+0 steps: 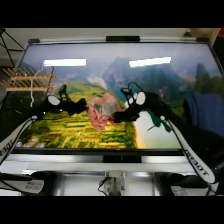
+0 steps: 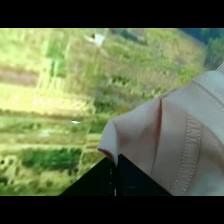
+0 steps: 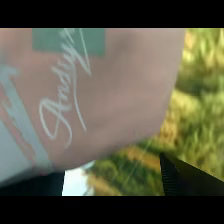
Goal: Fold the shirts.
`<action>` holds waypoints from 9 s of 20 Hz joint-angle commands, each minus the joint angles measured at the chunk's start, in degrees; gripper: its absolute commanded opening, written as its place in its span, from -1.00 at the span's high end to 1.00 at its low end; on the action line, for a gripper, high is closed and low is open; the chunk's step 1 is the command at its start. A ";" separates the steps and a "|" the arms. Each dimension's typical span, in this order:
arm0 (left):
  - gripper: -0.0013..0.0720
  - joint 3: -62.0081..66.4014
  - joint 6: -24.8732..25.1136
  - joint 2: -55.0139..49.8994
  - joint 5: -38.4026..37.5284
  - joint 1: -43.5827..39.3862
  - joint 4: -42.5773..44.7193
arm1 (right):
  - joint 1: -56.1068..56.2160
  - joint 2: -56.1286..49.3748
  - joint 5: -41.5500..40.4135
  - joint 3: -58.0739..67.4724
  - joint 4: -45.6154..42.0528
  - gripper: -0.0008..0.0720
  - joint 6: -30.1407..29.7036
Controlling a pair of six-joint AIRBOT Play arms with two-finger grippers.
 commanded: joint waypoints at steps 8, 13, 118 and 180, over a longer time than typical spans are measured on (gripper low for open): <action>0.85 0.04 1.75 0.31 -1.51 0.02 -0.24 | 1.38 -4.55 -10.69 -0.07 -0.39 0.05 4.98; 0.85 0.09 2.95 2.99 -0.87 1.64 -0.24 | 1.03 -2.80 -6.19 1.03 1.16 0.81 2.12; 0.85 28.87 25.29 56.28 -2.91 28.98 1.16 | -26.84 24.65 -2.32 38.99 -5.11 0.81 -2.56; 0.85 -24.61 14.23 53.22 -2.54 16.06 -1.51 | -0.50 -8.57 -13.07 -3.28 19.91 0.41 8.74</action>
